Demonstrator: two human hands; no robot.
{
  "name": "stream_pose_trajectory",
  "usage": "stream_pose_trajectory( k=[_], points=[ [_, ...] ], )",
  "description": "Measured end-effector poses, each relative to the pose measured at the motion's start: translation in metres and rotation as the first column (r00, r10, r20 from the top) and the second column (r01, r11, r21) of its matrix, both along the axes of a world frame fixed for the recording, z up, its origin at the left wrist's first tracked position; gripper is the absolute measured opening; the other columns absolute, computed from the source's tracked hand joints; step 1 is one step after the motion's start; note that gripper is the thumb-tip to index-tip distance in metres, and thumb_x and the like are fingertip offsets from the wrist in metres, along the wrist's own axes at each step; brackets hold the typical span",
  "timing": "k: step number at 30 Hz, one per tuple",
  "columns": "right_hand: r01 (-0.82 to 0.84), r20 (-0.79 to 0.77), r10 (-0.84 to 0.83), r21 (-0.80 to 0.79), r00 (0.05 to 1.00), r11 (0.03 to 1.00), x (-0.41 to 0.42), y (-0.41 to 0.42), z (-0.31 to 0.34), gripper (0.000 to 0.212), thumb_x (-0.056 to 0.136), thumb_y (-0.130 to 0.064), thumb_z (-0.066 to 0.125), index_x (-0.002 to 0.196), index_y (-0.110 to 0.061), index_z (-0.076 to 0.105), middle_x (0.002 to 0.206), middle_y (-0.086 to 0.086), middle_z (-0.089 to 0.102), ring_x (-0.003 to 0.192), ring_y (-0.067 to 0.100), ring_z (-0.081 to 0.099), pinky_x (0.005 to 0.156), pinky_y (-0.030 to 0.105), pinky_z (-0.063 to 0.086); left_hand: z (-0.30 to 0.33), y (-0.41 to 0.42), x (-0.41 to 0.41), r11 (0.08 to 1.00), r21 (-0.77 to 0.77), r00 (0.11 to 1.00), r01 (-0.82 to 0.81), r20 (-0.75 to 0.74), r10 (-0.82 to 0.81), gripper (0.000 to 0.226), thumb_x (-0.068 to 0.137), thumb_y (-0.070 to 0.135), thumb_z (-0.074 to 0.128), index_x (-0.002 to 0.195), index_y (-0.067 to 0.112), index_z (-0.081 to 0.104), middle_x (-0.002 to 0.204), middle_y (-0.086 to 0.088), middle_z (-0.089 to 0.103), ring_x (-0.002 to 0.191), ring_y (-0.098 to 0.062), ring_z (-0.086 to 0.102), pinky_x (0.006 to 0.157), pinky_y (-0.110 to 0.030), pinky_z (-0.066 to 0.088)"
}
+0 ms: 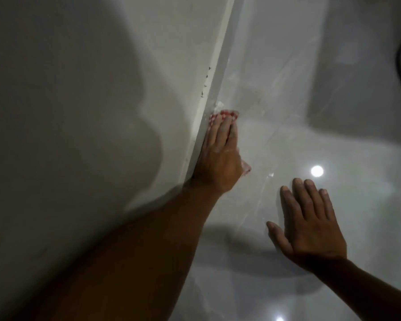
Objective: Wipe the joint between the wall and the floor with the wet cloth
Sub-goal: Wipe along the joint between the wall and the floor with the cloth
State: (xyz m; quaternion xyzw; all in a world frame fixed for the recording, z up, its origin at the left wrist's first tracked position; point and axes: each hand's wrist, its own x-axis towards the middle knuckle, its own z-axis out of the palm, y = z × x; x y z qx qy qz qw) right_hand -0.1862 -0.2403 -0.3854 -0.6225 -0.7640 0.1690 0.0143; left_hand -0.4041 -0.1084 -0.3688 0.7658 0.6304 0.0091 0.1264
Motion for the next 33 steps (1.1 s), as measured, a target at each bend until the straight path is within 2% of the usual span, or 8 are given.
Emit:
stream_pose_trajectory(
  k=[4, 10, 14, 18, 21, 24, 26, 33],
  points=[
    [0.002, -0.003, -0.002, -0.013, 1.0, 1.0, 0.0, 0.0, 0.0, 0.087, 0.087, -0.064, 0.046, 0.153, -0.009, 0.034, 0.163, 0.02, 0.028, 0.155, 0.035, 0.017, 0.127, 0.048, 0.007, -0.004, -0.073, 0.005, 0.975, 0.021, 0.975, -0.221, 0.024, 0.22, 0.068, 0.092, 0.035, 0.031, 0.152, 0.004, 0.034, 0.163, -0.015, 0.028, 0.153, -0.033, 0.019, 0.125, -0.049, 0.025],
    [-0.014, -0.01, 0.014, -0.014, 1.0, 1.0, 0.002, 0.0, -0.002, 0.087, 0.088, -0.065, 0.044, 0.154, -0.009, 0.033, 0.164, 0.02, 0.027, 0.155, 0.036, 0.017, 0.127, 0.05, 0.01, -0.007, -0.033, 0.01, 0.959, 0.05, 0.931, -0.28, 0.256, 0.259, 0.065, 0.085, 0.018, 0.038, 0.149, 0.004, 0.041, 0.161, -0.014, 0.035, 0.152, -0.031, 0.023, 0.127, -0.041, 0.02],
    [-0.015, -0.01, 0.015, -0.021, 1.0, 1.0, 0.002, 0.001, -0.003, 0.086, 0.089, -0.066, 0.042, 0.154, -0.01, 0.033, 0.164, 0.019, 0.026, 0.155, 0.035, 0.016, 0.127, 0.051, 0.011, -0.005, 0.041, 0.018, 0.981, 0.05, 0.962, -0.186, 0.211, 0.172, 0.07, 0.084, 0.022, 0.034, 0.153, 0.007, 0.034, 0.162, -0.015, 0.032, 0.153, -0.03, 0.021, 0.128, -0.037, 0.013],
    [-0.023, -0.016, 0.023, -0.013, 1.0, 1.0, 0.002, -0.001, -0.005, 0.086, 0.089, -0.065, 0.043, 0.154, -0.01, 0.033, 0.165, 0.018, 0.024, 0.155, 0.035, 0.016, 0.126, 0.054, 0.015, -0.007, 0.07, 0.01, 0.994, -0.082, 0.973, 0.067, 0.225, -0.047, 0.071, 0.086, 0.031, 0.029, 0.151, 0.002, 0.034, 0.162, -0.02, 0.029, 0.153, -0.034, 0.019, 0.126, -0.051, 0.022],
    [-0.021, 0.001, 0.021, -0.027, 1.0, 0.999, 0.002, -0.002, -0.004, 0.086, 0.09, -0.066, 0.04, 0.155, -0.011, 0.033, 0.165, 0.016, 0.022, 0.156, 0.033, 0.014, 0.126, 0.051, 0.012, -0.009, 0.045, 0.011, 0.971, -0.031, 0.969, 0.237, 0.085, -0.234, 0.076, 0.084, 0.036, 0.034, 0.152, 0.001, 0.033, 0.161, -0.021, 0.029, 0.153, -0.037, 0.019, 0.125, -0.056, 0.019],
    [-0.023, -0.001, 0.023, -0.019, 1.0, 1.0, 0.002, -0.001, -0.004, 0.085, 0.089, -0.066, 0.041, 0.154, -0.01, 0.034, 0.164, 0.016, 0.023, 0.155, 0.033, 0.016, 0.126, 0.051, 0.012, -0.014, 0.018, 0.02, 0.996, 0.09, 0.999, 0.006, 0.049, -0.01, 0.074, 0.079, 0.026, 0.048, 0.148, 0.001, 0.039, 0.157, -0.021, 0.038, 0.149, -0.039, 0.029, 0.124, -0.056, 0.022],
    [-0.021, 0.005, 0.021, -0.019, 1.0, 1.0, 0.002, -0.002, -0.004, 0.086, 0.089, -0.067, 0.04, 0.154, -0.011, 0.032, 0.164, 0.016, 0.022, 0.155, 0.033, 0.015, 0.127, 0.05, 0.011, -0.014, 0.019, 0.023, 0.974, 0.127, 0.98, -0.186, 0.088, 0.176, 0.073, 0.079, 0.025, 0.042, 0.148, 0.001, 0.039, 0.158, -0.02, 0.037, 0.149, -0.038, 0.027, 0.125, -0.048, 0.02],
    [-0.026, 0.009, 0.026, -0.014, 1.0, 1.0, 0.001, -0.003, -0.007, 0.086, 0.089, -0.066, 0.043, 0.154, -0.012, 0.033, 0.164, 0.016, 0.023, 0.155, 0.033, 0.014, 0.127, 0.049, 0.009, -0.017, 0.075, 0.031, 0.969, 0.159, 0.977, -0.187, 0.134, 0.167, 0.077, 0.08, 0.027, 0.029, 0.152, 0.0, 0.03, 0.163, -0.017, 0.027, 0.153, -0.032, 0.018, 0.128, -0.043, 0.017]
  ],
)
